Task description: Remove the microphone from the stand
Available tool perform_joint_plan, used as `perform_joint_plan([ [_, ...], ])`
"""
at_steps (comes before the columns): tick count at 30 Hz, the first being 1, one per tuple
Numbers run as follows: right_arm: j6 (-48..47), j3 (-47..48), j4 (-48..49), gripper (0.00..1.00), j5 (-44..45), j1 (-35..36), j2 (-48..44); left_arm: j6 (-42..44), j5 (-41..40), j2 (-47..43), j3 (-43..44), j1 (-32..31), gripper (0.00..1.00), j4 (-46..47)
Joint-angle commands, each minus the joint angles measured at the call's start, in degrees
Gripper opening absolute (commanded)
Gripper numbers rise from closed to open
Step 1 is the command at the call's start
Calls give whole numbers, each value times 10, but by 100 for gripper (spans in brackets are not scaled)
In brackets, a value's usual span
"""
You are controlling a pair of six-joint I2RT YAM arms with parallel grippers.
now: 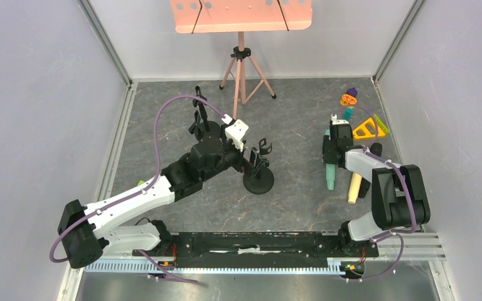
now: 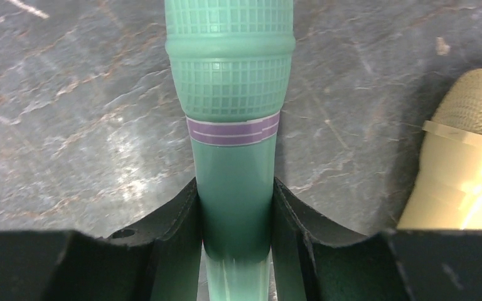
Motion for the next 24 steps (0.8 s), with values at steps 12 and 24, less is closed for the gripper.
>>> perform_joint_plan([
  [12,27,-57,63,55,123,-11,-52,-20,-11,7,-16,4,100,0],
  [24,15,-47,38,63,99,-11,-123,-25,24,56,-6,5,100,0],
])
